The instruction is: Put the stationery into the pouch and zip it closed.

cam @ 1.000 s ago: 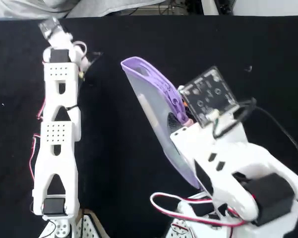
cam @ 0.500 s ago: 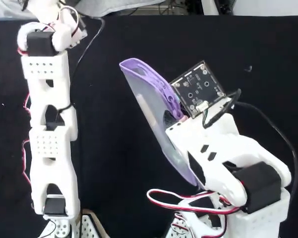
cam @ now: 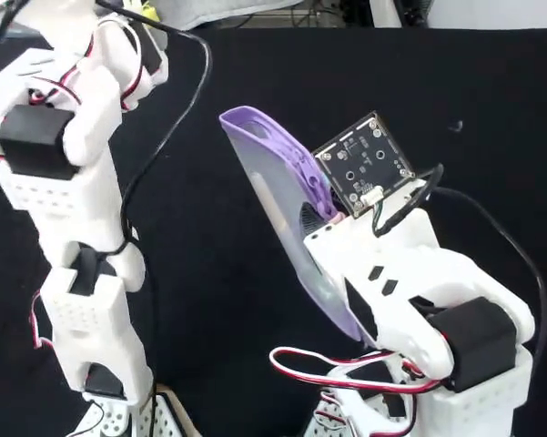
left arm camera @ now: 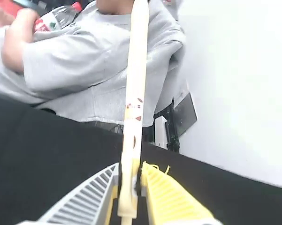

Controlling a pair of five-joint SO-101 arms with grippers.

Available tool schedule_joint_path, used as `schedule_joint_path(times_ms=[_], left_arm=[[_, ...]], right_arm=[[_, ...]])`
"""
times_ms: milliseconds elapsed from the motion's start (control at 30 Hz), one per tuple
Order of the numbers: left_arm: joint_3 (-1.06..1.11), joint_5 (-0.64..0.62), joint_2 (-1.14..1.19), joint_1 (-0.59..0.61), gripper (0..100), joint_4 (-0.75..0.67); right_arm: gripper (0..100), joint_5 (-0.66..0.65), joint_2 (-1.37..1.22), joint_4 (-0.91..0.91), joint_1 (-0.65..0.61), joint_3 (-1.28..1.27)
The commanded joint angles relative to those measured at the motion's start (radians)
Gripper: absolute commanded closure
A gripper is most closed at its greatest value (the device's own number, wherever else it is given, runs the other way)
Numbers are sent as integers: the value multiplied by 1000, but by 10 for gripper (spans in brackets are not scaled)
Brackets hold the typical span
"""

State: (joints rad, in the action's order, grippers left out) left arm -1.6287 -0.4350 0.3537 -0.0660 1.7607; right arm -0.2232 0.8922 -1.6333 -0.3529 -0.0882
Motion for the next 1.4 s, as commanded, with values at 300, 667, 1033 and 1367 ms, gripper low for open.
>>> schedule_joint_path(times_ms=[300,667,1033,1367], left_arm=[[114,63,-287,-136,973,6],[716,61,-772,-128,972,-133],[1322,64,-1148,-128,972,-545],[2069,58,-1487,-133,972,-1191]], right_arm=[[988,-2,27,31,3,13],[988,0,76,32,-124,19],[988,-9,317,81,-213,-15],[988,-21,335,135,-256,-114]])
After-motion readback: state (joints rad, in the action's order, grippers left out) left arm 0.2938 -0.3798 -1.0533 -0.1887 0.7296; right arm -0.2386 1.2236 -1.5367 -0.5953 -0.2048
